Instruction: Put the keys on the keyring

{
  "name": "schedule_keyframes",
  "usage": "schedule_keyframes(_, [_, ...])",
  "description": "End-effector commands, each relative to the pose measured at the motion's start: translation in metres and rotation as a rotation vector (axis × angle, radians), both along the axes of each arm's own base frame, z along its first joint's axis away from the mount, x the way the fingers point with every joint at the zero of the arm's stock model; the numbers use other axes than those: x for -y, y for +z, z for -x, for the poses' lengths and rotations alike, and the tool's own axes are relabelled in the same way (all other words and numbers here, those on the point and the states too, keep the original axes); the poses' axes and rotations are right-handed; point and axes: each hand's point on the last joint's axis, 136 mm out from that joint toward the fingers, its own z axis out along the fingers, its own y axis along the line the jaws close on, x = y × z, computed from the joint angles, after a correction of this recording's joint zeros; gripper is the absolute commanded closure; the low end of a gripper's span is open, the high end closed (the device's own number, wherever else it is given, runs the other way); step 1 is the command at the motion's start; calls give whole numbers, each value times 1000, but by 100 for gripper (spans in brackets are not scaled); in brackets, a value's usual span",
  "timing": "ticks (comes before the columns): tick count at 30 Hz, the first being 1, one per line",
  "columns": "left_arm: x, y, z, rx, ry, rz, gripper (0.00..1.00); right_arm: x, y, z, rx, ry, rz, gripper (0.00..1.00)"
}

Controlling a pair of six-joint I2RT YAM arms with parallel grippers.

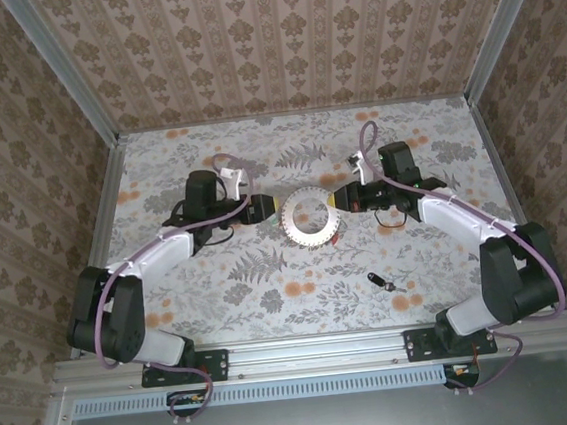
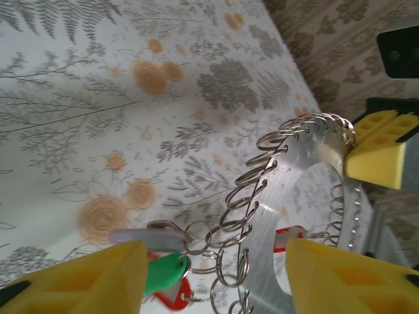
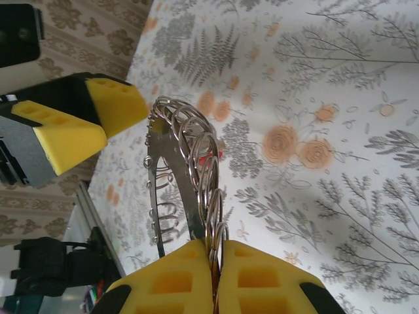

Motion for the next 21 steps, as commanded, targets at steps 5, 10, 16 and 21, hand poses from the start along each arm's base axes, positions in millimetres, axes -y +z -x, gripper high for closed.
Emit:
schedule_keyframes(5, [18,32,0,-7,-90,126,39,-10,57,-5,88,37,-127,100])
schedule_keyframes(10, [27,36,0,-13,-124,145,39,-14,70,-7,104,47,-171,100])
schedule_keyframes(16, [33,51,0,16,-156,168,49,-15,75,-7,114,52,-174,100])
schedule_keyframes(21, [36,74,0,53,-182,204,73,-15,88,-3,169,71,-188,100])
